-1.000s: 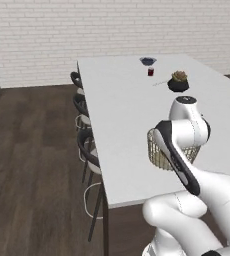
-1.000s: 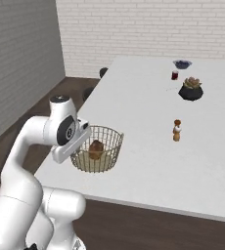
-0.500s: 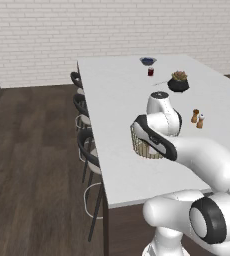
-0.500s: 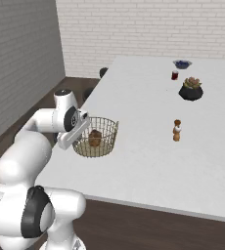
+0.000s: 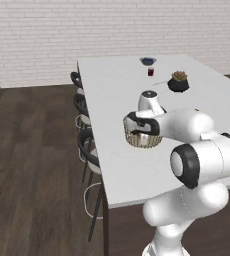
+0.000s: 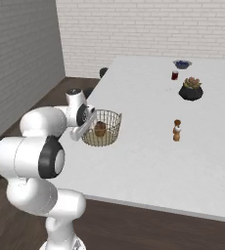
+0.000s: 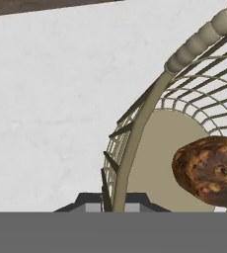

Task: Open the cabinet, pick up the bread from the cabinet and place it in the basket. Then move the basket to the dining counter.

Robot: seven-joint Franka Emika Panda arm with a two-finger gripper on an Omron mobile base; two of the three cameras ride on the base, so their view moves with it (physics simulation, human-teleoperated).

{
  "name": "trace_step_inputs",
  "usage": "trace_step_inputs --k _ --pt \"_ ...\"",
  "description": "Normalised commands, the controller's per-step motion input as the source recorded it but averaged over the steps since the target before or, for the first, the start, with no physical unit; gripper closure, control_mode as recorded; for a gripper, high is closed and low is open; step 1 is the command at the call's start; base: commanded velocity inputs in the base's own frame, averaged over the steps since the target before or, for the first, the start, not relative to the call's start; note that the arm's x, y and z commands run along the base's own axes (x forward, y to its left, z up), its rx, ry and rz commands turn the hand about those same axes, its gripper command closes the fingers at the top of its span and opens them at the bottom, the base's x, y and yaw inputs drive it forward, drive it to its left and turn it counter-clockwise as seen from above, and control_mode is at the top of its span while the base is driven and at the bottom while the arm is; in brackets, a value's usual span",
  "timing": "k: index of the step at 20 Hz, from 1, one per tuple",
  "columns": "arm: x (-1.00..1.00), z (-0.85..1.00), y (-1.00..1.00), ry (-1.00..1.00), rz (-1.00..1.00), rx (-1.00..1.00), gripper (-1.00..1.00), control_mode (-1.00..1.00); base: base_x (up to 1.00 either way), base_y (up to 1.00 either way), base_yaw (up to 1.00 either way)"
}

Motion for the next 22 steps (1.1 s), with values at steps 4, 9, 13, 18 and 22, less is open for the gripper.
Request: trace_step_inputs --k 4,9,13,18,22 --pt "0.84 -0.39 0.0 -0.09 0.0 -0.05 1.0 -1.0 0.0 0.0 0.0" --pt "0.88 -0.39 0.0 0.0 0.0 -0.02 1.0 -1.0 0.0 0.0 0.0" --pt "0.58 -0.45 -0.02 0.02 0.0 0.0 1.0 -1.0 0.0 0.0 0.0" --pt "0.57 -0.46 0.0 0.06 0.0 0.0 1.0 -1.0 0.0 0.0 0.0" --pt "0.03 -0.64 0.0 0.0 0.0 0.0 -1.0 -1.0 0.0 0.0 0.0"
